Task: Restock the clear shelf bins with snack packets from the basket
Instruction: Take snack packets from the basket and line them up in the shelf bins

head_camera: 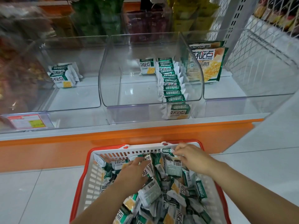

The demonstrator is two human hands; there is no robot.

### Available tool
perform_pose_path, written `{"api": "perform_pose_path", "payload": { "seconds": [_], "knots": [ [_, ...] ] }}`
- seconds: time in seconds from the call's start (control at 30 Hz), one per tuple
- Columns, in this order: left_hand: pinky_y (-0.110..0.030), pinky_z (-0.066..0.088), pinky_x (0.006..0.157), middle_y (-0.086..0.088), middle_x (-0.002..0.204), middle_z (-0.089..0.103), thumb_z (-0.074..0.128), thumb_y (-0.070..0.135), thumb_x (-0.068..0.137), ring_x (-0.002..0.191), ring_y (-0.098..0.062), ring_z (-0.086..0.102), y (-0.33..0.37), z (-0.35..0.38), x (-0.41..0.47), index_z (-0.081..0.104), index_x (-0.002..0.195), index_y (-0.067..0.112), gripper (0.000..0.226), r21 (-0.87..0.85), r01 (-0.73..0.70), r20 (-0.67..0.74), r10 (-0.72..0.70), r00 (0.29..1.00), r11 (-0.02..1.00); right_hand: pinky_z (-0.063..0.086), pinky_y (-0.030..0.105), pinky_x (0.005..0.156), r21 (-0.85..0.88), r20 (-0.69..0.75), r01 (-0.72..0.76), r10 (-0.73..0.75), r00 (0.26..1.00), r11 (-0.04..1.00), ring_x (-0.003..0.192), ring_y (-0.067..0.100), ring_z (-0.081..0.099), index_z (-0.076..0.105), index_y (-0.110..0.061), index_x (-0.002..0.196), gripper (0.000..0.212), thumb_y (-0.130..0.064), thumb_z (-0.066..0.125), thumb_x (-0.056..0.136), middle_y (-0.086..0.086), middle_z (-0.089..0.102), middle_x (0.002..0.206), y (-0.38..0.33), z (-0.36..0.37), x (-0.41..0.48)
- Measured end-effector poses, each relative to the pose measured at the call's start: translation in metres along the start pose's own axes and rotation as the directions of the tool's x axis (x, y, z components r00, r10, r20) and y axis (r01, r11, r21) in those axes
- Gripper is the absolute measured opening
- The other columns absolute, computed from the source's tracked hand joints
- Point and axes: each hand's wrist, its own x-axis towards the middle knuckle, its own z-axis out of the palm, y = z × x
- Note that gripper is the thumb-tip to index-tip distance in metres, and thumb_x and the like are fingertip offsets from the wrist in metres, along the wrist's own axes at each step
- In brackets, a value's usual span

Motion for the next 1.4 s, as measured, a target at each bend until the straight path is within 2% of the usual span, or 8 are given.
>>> {"api": "perform_pose_path", "payload": {
  "seconds": [0.33, 0.47, 0.57, 0.67, 0.8, 0.97, 1.07, 1.4],
  "knots": [
    [-0.001, 0.036, 0.089, 0.036, 0.119, 0.038, 0.064, 0.035, 0.087, 0.106, 0.014, 0.043, 0.038, -0.112, -0.034, 0.033, 0.131, 0.052, 0.056, -0.438, -0.258, -0.372, 0.088, 0.924, 0.861, 0.035, 0.004, 0.08, 0.177, -0.237, 0.187, -0.143, 0.961, 0.966, 0.098, -0.007, 0.051, 0.058, -0.04, 0.12, 0.031, -0.023, 0.048, 0.097, -0.038, 0.047, 0.108, -0.066, -0.09, -0.059],
    [-0.019, 0.053, 0.074, 0.019, 0.099, 0.066, 0.064, 0.046, 0.078, 0.083, 0.007, 0.063, 0.046, -0.145, -0.058, 0.04, 0.125, 0.055, 0.054, -0.562, -0.209, -0.29, 0.046, 0.956, 0.8, 0.035, 0.003, 0.078, 0.24, -0.404, 0.309, -0.195, 0.894, 0.92, 0.099, -0.012, 0.05, 0.061, -0.038, 0.118, 0.032, -0.016, 0.052, 0.095, -0.036, 0.047, 0.114, -0.079, -0.113, -0.069],
    [-0.018, 0.043, 0.051, 0.009, 0.088, 0.068, 0.064, 0.033, 0.085, 0.056, 0.002, 0.058, 0.05, -0.165, -0.066, 0.052, 0.113, 0.05, 0.034, -0.566, -0.235, -0.389, -0.004, 0.921, 0.79, 0.036, 0.001, 0.08, 0.275, -0.492, 0.402, -0.232, 0.839, 0.873, 0.103, -0.011, 0.051, 0.06, -0.034, 0.118, 0.033, -0.012, 0.053, 0.094, -0.028, 0.053, 0.112, -0.087, -0.124, -0.07],
    [-0.021, 0.04, 0.05, 0.008, 0.076, 0.069, 0.063, 0.031, 0.086, 0.057, -0.013, 0.058, 0.052, -0.188, -0.069, 0.059, 0.094, 0.048, 0.019, -0.52, -0.252, -0.481, -0.036, 0.876, 0.816, 0.037, 0.001, 0.085, 0.286, -0.555, 0.452, -0.238, 0.797, 0.845, 0.109, -0.01, 0.049, 0.059, -0.031, 0.122, 0.034, -0.015, 0.051, 0.093, -0.026, 0.053, 0.115, -0.093, -0.137, -0.065],
    [-0.01, 0.03, 0.038, 0.005, 0.064, 0.063, 0.064, 0.03, 0.087, 0.041, -0.001, 0.043, 0.06, -0.226, -0.054, 0.058, 0.086, 0.044, 0.015, -0.416, -0.258, -0.61, -0.057, 0.79, 0.872, 0.028, 0.003, 0.1, 0.277, -0.625, 0.365, -0.122, 0.771, 0.889, 0.121, -0.008, 0.042, 0.048, -0.03, 0.135, 0.048, -0.012, 0.057, 0.091, -0.019, 0.046, 0.129, -0.08, -0.164, -0.04],
    [-0.018, 0.045, 0.061, 0.001, 0.1, 0.063, 0.063, 0.023, 0.09, 0.072, -0.008, 0.057, 0.052, -0.255, 0.014, 0.063, 0.11, 0.027, 0.02, -0.286, -0.122, -0.732, -0.134, 0.668, 0.951, 0.014, 0.016, 0.104, 0.188, -0.663, 0.046, 0.092, 0.743, 0.981, 0.14, 0.018, 0.023, 0.05, -0.018, 0.135, 0.047, -0.014, 0.062, 0.089, 0.002, 0.027, 0.151, -0.04, -0.175, 0.009],
    [-0.035, 0.051, 0.078, -0.008, 0.114, 0.063, 0.063, 0.018, 0.089, 0.091, -0.025, 0.061, 0.04, -0.257, 0.062, 0.064, 0.112, 0.021, 0.023, -0.254, -0.01, -0.715, -0.18, 0.676, 0.967, 0.02, 0.021, 0.107, 0.166, -0.694, 0.061, 0.072, 0.716, 0.984, 0.143, 0.017, 0.02, 0.054, -0.015, 0.132, 0.046, -0.012, 0.064, 0.087, 0.0, 0.018, 0.155, -0.036, -0.165, 0.024],
    [-0.039, 0.046, 0.081, -0.016, 0.122, 0.051, 0.053, 0.0, 0.09, 0.095, -0.038, 0.059, 0.026, -0.257, 0.157, 0.059, 0.12, 0.015, 0.034, -0.181, 0.201, -0.671, -0.271, 0.69, 0.963, 0.029, 0.018, 0.099, 0.126, -0.758, 0.086, 0.04, 0.652, 0.988, 0.141, 0.008, 0.021, 0.057, -0.023, 0.127, 0.04, -0.019, 0.064, 0.088, -0.008, 0.013, 0.156, -0.031, -0.157, 0.029]
  ]
}}
